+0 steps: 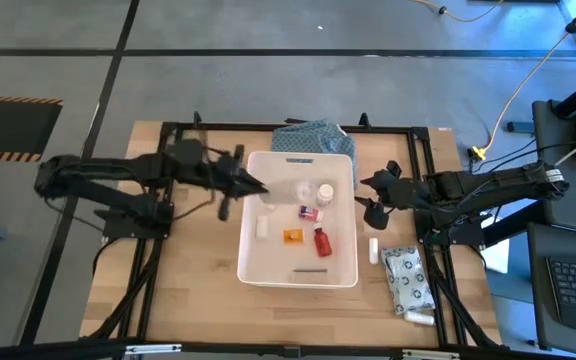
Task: Pick & place medical supplies in basket/bin
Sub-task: Put the white bandage into the white bin
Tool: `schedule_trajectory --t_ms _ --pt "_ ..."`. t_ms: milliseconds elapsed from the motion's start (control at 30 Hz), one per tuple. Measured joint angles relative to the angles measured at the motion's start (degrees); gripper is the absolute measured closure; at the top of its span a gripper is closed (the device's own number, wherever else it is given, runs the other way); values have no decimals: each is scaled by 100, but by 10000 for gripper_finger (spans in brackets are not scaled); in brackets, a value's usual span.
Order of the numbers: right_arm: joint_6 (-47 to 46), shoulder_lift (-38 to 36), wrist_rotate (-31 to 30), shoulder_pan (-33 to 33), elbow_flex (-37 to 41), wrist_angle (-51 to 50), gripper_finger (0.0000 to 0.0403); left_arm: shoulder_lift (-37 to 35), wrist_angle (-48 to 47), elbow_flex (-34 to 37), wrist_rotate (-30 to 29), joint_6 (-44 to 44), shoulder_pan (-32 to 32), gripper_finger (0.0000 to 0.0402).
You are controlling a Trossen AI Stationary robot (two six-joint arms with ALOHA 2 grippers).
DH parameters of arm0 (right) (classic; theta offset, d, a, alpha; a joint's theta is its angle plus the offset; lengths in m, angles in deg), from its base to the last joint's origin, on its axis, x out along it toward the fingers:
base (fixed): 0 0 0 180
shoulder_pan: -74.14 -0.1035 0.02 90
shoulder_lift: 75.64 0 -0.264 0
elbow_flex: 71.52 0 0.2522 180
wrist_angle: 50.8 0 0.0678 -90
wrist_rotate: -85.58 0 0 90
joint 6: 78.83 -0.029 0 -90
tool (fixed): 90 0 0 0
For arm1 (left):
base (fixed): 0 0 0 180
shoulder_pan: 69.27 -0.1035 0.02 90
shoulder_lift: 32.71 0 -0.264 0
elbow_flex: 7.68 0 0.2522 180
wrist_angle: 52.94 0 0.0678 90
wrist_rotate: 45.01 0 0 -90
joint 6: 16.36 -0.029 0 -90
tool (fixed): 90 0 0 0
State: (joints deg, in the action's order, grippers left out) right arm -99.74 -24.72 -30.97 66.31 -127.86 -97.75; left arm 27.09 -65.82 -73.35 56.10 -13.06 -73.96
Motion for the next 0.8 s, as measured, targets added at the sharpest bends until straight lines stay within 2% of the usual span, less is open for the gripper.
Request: schedule_trajectory --t_ms 167,267,467,633,800 --pt "-396 0 9 3 -1 -181 144 1198 -2041 -1576 -1643 53 863 398" --pt "-442 0 9 3 -1 -308 144 1962 -2875 -2458 -2214 570 1256 398" --pt "-430 0 11 3 -1 -381 144 3221 -4120 -3861 -2434 1417 1839 398" --pt "-432 0 13 3 -1 -534 144 3989 -4802 -4369 -2755 2319 2051 398" --pt "-434 -2 13 3 -1 -616 144 4581 -4815 -4408 -2132 3139 2097 398"
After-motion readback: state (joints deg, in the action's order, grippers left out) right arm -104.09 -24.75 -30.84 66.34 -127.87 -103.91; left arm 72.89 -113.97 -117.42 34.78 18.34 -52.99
